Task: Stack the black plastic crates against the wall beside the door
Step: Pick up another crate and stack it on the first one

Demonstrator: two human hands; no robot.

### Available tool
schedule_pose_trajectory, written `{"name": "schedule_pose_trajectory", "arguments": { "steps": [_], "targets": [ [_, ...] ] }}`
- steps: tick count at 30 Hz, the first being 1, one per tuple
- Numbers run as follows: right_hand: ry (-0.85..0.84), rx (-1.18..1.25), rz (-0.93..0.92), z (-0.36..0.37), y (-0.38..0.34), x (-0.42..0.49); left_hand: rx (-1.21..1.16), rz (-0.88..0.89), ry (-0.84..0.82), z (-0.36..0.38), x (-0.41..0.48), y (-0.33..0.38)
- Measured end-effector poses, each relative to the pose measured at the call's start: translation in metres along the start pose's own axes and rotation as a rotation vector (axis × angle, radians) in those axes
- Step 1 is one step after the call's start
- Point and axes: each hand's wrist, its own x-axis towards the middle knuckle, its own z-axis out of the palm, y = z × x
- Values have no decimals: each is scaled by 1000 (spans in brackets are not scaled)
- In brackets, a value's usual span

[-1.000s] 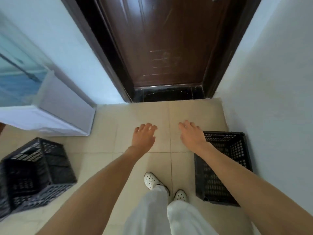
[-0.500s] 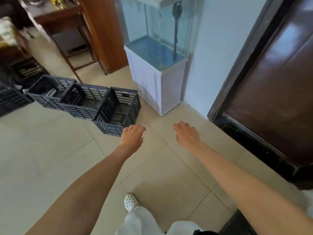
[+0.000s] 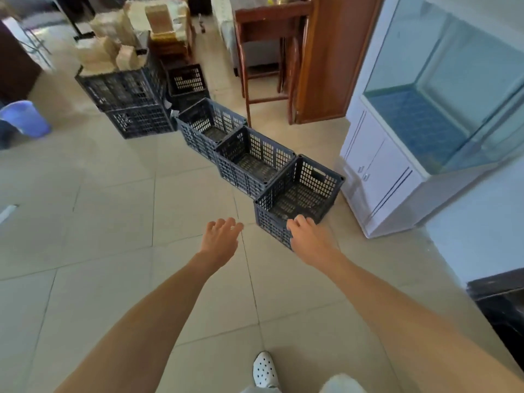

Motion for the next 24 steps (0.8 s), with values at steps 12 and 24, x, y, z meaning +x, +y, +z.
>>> {"name": "schedule_pose_trajectory", "arguments": {
  "steps": [12, 24],
  "targets": [
    [-133, -45, -56, -10, 16, 231, -73, -58, -10, -15, 182, -102],
    [-210, 4, -96, -60, 8, 487, -145, -189, 24, -78, 361, -232]
  ]
}}
